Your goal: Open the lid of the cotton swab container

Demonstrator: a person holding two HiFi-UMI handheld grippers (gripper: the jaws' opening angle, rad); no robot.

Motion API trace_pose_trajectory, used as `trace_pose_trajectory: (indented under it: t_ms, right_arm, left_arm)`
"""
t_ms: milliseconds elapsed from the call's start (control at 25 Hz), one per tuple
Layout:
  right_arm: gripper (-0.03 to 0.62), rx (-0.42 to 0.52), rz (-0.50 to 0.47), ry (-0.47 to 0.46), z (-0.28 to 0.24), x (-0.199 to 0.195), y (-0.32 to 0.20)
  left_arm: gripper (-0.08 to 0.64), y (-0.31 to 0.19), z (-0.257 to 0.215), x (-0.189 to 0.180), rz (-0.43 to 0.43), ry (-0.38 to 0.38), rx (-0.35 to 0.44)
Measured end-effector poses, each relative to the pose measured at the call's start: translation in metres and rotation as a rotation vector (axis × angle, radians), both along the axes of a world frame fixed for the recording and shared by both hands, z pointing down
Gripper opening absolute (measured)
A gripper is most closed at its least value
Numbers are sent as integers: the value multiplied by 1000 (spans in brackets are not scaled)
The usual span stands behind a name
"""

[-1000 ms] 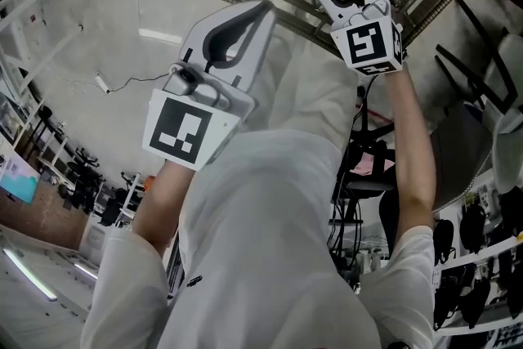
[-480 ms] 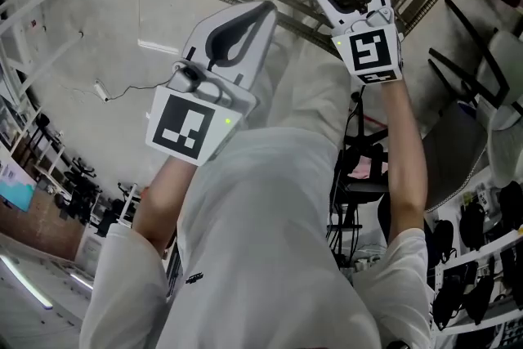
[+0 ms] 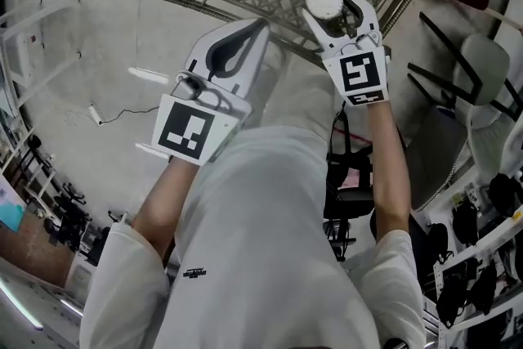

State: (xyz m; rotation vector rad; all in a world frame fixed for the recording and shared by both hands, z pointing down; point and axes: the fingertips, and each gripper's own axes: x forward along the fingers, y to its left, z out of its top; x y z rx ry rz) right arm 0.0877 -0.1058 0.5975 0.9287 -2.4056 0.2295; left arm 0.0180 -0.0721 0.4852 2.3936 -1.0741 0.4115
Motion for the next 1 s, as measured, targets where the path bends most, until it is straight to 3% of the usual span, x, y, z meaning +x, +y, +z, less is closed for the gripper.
trace_pose_trajectory:
  t_ms: [640,1000]
  right_arm:
    - [249,44,57,-6,-129,-7,30]
    - [250,71,133,-74,-202,-16,49]
  left_arm:
    - [5,6,-89,-14,-14,74,105]
    - [5,16,-138,-22,-8,135,208]
